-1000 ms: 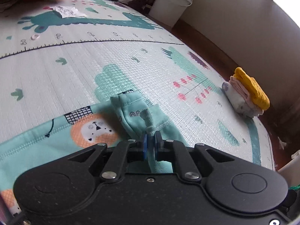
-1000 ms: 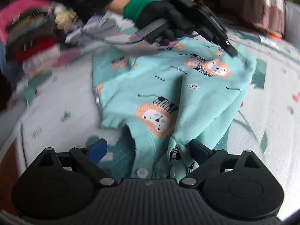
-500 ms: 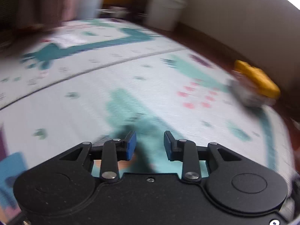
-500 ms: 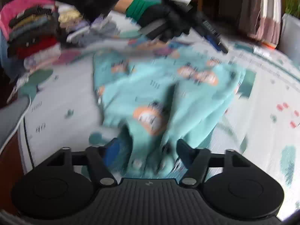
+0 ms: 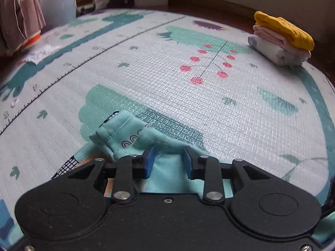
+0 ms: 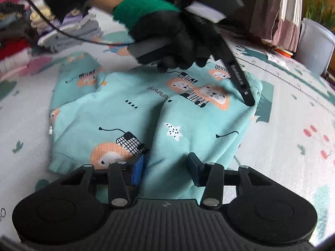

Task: Fold clothes
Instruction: 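Release the sleeve and reposition both grippers over the shirt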

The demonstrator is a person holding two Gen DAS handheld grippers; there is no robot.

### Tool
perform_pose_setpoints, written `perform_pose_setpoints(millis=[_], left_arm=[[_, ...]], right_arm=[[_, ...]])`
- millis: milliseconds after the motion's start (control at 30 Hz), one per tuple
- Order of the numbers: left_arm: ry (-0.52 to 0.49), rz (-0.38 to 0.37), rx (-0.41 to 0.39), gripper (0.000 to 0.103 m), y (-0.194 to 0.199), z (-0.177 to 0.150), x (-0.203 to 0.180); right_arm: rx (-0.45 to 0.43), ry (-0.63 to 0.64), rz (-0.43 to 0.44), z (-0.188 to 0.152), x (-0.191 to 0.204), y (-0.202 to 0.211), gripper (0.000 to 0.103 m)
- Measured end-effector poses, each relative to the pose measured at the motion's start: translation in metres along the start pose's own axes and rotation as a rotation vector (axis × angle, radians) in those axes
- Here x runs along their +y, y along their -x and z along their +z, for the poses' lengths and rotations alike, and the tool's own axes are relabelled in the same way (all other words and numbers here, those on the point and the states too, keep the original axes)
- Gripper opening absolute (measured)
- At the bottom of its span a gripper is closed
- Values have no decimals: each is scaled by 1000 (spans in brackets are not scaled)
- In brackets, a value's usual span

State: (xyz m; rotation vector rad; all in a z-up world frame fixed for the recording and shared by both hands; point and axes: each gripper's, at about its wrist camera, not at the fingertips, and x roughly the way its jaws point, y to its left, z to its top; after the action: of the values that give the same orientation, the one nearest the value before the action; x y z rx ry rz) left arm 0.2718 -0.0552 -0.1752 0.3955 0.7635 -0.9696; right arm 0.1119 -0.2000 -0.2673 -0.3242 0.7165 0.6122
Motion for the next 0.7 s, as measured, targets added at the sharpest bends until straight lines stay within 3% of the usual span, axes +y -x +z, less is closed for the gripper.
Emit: perform_pose_setpoints(millis=[67,100,233,300,333,367,400,533,700], left_arm=[[-12,13,-20,30,4,2,-1],[-23,34,23,31,-3,-1,-2],[-48,45,59,31,7,17,-5],[-108,30,29,32,36,30,-1],[-146,27,23,36,54,34,2],[-170,31,29,46,69,34,7],[-184,39,44,47,83,32,14],[-144,117,146,47,112,-2,51],[22,228,266,47,120,-45,101]], right_arm=[[-23,-4,-2,-3,7,9,48],[-9,-6,3,-8,10,8,50],[-9,16,-12,-7,19,7,50],[-7,10,11,-4,19,13,49],[-6,13,25,-4,19,18,49],[2,27,38,-5,21,23,52],[12,44,52,-5,23,28,55],[112,202,170,10,36,45,57],[263,429,320,54,49,69,57]])
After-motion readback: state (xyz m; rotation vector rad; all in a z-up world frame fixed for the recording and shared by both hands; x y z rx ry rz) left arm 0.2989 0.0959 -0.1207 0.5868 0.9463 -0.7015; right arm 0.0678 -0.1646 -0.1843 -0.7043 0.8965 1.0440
